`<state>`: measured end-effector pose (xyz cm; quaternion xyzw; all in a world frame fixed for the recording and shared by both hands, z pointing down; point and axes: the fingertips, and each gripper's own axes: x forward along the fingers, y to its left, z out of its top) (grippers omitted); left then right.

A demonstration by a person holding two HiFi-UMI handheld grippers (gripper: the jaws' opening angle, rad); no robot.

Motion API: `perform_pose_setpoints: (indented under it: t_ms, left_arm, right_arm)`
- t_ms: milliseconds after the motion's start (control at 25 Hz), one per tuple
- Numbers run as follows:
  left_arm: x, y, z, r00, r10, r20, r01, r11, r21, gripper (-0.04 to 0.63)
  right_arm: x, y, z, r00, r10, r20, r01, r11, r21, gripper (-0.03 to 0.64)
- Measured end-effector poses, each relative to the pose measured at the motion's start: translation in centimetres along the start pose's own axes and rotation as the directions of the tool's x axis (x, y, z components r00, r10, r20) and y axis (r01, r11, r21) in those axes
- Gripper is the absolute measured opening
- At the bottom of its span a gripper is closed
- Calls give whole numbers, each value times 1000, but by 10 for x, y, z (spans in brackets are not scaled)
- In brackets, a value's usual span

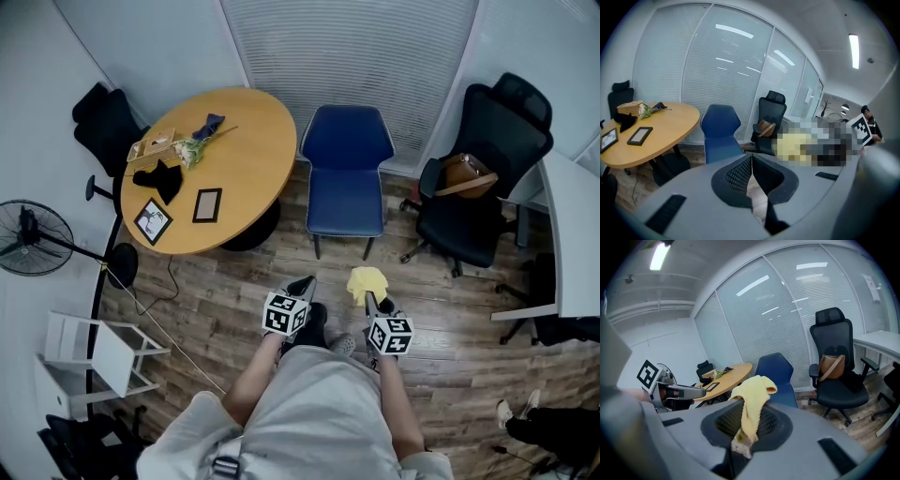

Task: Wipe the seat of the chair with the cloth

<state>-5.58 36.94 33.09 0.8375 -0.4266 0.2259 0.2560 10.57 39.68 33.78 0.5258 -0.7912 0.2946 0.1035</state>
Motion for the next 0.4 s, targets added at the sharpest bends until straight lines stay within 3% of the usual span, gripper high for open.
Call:
perform_pose_setpoints:
  t_ms: [400]
  left_arm:
    - [5,-7,-1,1000,-5,-3,5,1000,8,28]
  right_arm:
    - [-2,-8,1,1000,-5,11,5,1000,4,54]
